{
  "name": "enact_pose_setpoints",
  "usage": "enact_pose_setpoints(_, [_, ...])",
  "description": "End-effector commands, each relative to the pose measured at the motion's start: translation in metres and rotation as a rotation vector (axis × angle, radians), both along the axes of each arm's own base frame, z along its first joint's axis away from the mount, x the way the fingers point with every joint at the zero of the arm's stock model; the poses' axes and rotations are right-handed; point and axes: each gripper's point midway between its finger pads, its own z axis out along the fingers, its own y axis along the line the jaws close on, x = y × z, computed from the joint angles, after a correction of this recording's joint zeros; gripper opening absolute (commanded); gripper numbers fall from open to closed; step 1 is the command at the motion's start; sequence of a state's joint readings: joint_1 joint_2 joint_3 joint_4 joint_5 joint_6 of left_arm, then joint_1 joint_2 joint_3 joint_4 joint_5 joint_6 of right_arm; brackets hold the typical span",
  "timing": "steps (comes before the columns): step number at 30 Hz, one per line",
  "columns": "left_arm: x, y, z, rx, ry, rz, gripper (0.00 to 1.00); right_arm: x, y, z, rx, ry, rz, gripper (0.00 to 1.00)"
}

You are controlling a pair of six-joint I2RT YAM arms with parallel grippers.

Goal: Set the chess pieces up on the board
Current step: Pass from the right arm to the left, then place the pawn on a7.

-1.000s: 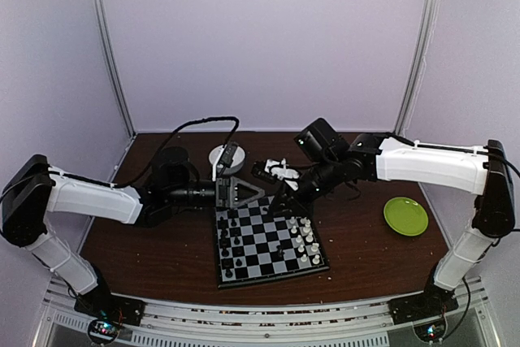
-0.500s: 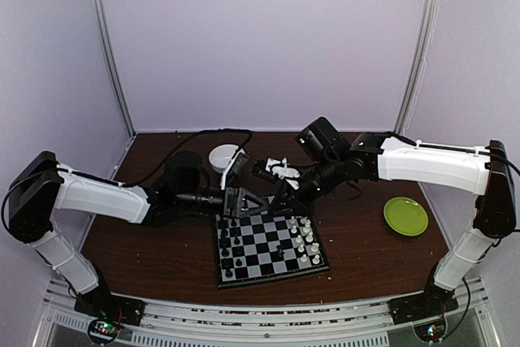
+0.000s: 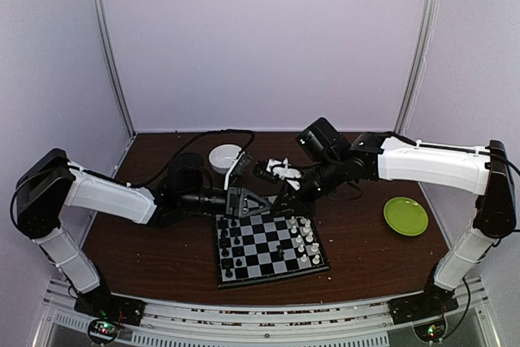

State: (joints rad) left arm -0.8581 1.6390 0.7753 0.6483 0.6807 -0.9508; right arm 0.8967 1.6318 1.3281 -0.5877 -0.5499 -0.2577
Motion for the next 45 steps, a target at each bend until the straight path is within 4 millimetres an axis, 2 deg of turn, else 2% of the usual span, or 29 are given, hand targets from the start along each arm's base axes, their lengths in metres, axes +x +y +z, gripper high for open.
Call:
enact_pose_setpoints(1, [-0.011, -0.009, 0.024, -0.111, -0.017, -0.069, 0.15, 0.013, 0.004, 0.007, 0.03, -0.045, -0.046, 0.11])
enact_pose_setpoints(8, [-0.011, -0.011, 0.029, -0.147, 0.009, -0.081, 0.07, 0.016, 0.004, 0.006, 0.027, -0.043, -0.061, 0.14])
enact_pose_setpoints(13, [-0.006, -0.003, 0.028, -0.118, -0.015, -0.054, 0.03, 0.011, -0.005, 0.008, 0.019, -0.053, -0.051, 0.3])
enact_pose_setpoints(16, [-0.001, 0.003, 0.028, -0.011, -0.098, -0.024, 0.01, 0.001, -0.019, 0.014, 0.025, -0.045, -0.019, 0.4])
enact_pose_setpoints(19, [0.001, 0.016, 0.015, 0.19, -0.203, -0.006, 0.0, -0.008, -0.039, 0.023, 0.08, -0.001, 0.02, 0.47])
enact_pose_setpoints(23, [-0.004, 0.033, -0.003, 0.438, -0.357, -0.005, 0.0, -0.005, -0.063, 0.031, 0.137, 0.041, 0.006, 0.49])
enact_pose_setpoints(25, [-0.015, 0.04, -0.018, 0.579, -0.439, -0.044, 0.0, 0.007, -0.07, 0.03, 0.16, 0.03, -0.035, 0.5])
enact_pose_setpoints(29, [-0.042, 0.041, -0.045, 0.788, -0.575, -0.172, 0.0, 0.02, -0.076, 0.024, 0.171, 0.025, -0.083, 0.5])
enact_pose_setpoints(33, [-0.063, 0.041, -0.063, 0.894, -0.644, -0.263, 0.0, 0.021, -0.077, 0.022, 0.167, 0.014, -0.082, 0.5])
enact_pose_setpoints(38, [-0.087, 0.041, -0.082, 0.936, -0.668, -0.359, 0.0, 0.02, -0.077, 0.018, 0.162, 0.028, -0.075, 0.5])
enact_pose_setpoints(45, [-0.089, 0.048, -0.108, 1.022, -0.681, -0.401, 0.0, 0.018, -0.077, 0.016, 0.161, 0.032, -0.066, 0.5])
